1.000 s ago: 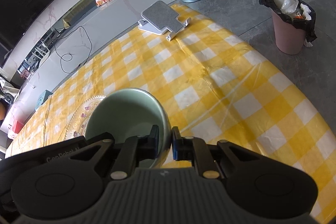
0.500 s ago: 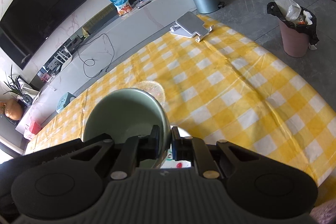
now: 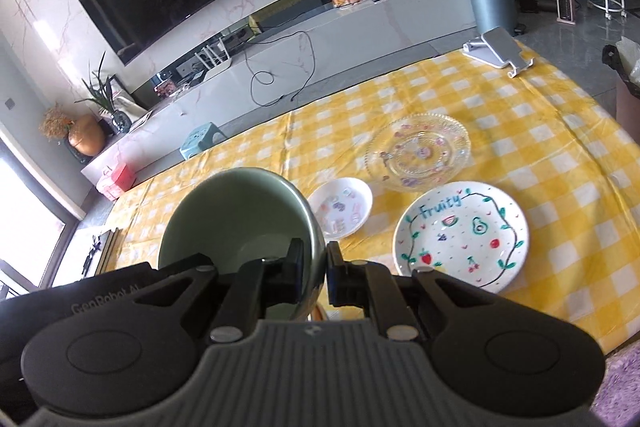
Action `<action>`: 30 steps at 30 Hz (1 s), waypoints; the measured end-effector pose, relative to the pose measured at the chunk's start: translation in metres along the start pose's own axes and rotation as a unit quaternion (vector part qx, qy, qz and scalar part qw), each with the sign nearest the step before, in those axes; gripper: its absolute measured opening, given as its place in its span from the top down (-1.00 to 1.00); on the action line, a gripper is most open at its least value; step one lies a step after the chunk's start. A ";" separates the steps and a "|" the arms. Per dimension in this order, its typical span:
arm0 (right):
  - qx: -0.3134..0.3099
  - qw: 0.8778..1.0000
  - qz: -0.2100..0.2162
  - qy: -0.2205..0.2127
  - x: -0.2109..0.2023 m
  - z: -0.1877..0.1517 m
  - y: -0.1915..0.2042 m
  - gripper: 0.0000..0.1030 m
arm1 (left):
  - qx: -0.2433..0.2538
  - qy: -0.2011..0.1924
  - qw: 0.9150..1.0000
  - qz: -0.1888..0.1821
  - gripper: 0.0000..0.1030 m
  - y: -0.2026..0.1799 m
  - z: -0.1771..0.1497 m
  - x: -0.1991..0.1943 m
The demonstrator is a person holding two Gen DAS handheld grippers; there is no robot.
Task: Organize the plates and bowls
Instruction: 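Lift the green bowl and carry it over the stacked steel bowls, then lower the green bowl into the stacked steel bowls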
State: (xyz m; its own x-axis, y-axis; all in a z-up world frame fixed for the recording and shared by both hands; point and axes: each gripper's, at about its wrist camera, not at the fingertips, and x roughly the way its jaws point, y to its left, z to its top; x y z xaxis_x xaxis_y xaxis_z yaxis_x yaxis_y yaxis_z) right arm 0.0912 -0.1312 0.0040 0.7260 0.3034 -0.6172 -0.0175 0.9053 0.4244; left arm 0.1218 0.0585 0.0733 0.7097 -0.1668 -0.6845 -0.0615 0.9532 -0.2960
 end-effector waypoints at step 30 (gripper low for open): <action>-0.037 0.993 -0.033 0.106 0.072 -0.037 0.018 0.85 | -0.026 0.083 0.996 0.001 0.81 0.067 -0.034 0.040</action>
State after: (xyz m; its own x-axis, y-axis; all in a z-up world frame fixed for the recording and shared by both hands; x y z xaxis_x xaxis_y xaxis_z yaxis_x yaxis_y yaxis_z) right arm 0.1171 -0.0817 -0.0571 0.5664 0.2914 -0.7709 -0.0308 0.9422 0.3335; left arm 0.1220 0.1070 0.0039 0.5846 -0.2073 -0.7844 -0.1020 0.9403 -0.3246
